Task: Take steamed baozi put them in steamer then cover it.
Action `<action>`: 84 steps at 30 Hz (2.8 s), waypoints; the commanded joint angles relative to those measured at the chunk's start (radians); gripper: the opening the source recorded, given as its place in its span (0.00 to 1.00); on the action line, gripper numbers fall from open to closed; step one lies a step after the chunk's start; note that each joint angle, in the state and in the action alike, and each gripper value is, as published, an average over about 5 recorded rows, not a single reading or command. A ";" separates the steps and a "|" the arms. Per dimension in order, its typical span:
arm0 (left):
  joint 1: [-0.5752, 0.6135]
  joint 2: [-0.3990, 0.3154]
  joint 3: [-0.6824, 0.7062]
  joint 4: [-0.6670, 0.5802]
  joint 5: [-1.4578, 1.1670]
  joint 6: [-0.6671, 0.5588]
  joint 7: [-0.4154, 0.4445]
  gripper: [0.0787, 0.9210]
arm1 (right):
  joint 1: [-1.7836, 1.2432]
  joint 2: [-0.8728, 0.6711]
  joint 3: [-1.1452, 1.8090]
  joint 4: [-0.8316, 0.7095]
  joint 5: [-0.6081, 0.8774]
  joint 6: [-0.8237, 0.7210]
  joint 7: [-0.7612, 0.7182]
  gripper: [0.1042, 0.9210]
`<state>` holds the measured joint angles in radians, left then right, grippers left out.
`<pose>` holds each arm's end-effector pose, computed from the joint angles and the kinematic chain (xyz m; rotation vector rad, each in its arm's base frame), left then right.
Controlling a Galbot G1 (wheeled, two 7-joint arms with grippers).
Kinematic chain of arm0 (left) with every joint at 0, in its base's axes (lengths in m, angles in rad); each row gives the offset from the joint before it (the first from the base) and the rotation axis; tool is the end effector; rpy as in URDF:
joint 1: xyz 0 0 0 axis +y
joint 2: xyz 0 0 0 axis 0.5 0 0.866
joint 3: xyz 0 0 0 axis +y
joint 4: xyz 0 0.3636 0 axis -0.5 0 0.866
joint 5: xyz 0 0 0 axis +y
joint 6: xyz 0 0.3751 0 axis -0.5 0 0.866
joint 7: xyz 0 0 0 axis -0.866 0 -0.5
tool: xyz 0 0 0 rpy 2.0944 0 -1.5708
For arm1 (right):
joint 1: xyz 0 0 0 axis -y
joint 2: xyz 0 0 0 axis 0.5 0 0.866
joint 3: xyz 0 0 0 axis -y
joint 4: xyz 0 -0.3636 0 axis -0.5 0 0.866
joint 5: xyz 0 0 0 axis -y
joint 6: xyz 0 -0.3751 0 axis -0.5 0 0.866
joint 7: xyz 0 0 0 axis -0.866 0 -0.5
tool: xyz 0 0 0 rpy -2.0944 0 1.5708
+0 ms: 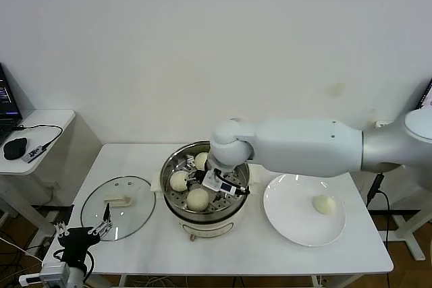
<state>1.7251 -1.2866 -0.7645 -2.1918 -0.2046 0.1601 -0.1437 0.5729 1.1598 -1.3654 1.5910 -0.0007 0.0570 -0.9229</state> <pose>0.1560 0.1106 -0.2786 0.2643 -2.9511 -0.2617 0.4739 0.1843 -0.0941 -2.0640 0.7351 -2.2420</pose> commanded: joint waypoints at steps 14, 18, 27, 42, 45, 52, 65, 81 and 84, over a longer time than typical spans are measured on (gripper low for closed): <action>-0.002 0.045 -0.012 -0.002 0.001 -0.003 0.001 0.88 | 0.095 -0.488 0.054 0.055 0.192 -0.371 -0.031 0.88; -0.003 0.054 -0.002 0.000 0.002 -0.002 0.002 0.88 | -0.016 -0.614 0.128 0.056 0.184 -0.401 -0.052 0.88; -0.012 0.068 0.011 0.007 0.003 0.004 0.005 0.88 | -0.401 -0.750 0.421 -0.025 -0.031 -0.340 -0.120 0.88; -0.007 0.065 0.018 0.011 0.017 0.012 0.009 0.88 | -0.829 -0.675 0.778 -0.228 -0.223 -0.294 -0.117 0.88; -0.003 0.065 0.015 0.009 0.016 0.011 0.009 0.88 | -0.829 -0.633 0.782 -0.268 -0.238 -0.291 -0.113 0.88; 0.004 0.066 0.003 0.010 0.015 0.011 0.009 0.88 | -0.827 -0.548 0.781 -0.337 -0.264 -0.283 -0.108 0.88; 0.006 0.057 0.000 0.014 0.017 0.012 0.009 0.88 | -0.821 -0.468 0.782 -0.412 -0.303 -0.262 -0.106 0.86; 0.009 0.053 0.001 0.008 0.019 0.012 0.008 0.88 | -0.766 -0.525 0.759 -0.355 -0.280 -0.262 -0.158 0.60; 0.008 0.055 0.001 0.005 0.019 0.012 0.008 0.88 | -0.711 -0.554 0.714 -0.319 -0.245 -0.275 -0.174 0.58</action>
<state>1.7334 -1.2339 -0.7636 -2.1836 -0.1857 0.1723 -0.1354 -0.2052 0.6409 -0.6073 1.2288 -0.2818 -0.2083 -1.0692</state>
